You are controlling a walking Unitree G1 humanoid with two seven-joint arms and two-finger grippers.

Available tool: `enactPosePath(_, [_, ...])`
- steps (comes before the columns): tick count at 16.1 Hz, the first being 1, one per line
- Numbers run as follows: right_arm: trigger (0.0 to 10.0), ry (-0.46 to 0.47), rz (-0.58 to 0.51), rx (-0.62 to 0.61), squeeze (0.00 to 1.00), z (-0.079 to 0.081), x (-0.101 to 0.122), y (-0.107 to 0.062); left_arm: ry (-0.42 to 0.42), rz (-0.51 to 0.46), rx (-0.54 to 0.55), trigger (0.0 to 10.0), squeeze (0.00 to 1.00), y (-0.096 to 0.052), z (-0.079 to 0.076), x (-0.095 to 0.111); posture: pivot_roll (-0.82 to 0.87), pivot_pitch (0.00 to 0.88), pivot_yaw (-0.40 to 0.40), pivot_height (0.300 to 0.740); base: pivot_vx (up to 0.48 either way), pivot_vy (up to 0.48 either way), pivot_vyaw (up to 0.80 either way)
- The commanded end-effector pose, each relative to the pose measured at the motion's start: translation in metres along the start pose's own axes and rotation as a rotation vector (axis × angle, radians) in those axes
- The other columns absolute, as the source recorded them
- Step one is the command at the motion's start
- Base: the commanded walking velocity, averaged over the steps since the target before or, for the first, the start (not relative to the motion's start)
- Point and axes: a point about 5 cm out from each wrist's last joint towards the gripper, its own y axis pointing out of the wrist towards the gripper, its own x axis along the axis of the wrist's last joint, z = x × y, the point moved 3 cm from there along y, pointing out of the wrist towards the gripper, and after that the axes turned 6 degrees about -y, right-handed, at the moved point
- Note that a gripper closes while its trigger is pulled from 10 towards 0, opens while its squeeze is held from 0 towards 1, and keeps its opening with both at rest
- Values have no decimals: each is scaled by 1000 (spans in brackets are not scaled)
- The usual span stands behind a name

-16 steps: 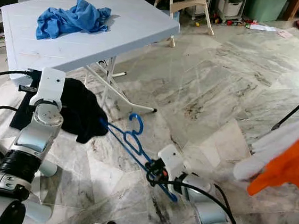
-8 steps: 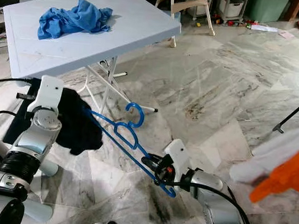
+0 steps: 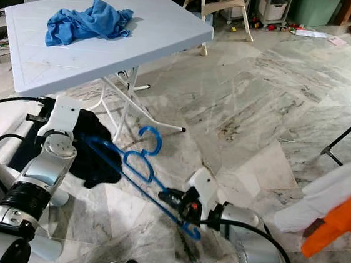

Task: Hang hanger

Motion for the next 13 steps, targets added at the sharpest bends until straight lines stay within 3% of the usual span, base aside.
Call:
enactPosePath(1, [10000, -9, -14, 44, 0, 6, 5, 6, 2, -25, 12, 10000, 0, -1, 4, 6, -54, 88, 141, 740, 0, 0, 0])
enactPosePath(5, [10000, 2, 16, 65, 0, 11, -1, 17, -22, -83, -97, 10000, 0, -12, -10, 15, -53, 88, 134, 740, 0, 0, 0])
enactPosePath(6, [10000, 4, 23, 75, 0, 13, -3, 19, -131, -105, -200, 10000, 0, -16, -15, 18, -54, 89, 132, 740, 0, 0, 0])
enactPosePath(8, [10000, -18, 66, 49, 0, 11, -10, 23, -104, -104, -121, 10000, 0, -16, -7, 21, -50, 90, 129, 740, 0, 0, 0])
enactPosePath(13, [10000, -12, 118, 50, 0, 15, -22, 28, -142, -113, -85, 10000, 0, -20, 2, 29, -49, 90, 129, 740, 0, 0, 0])
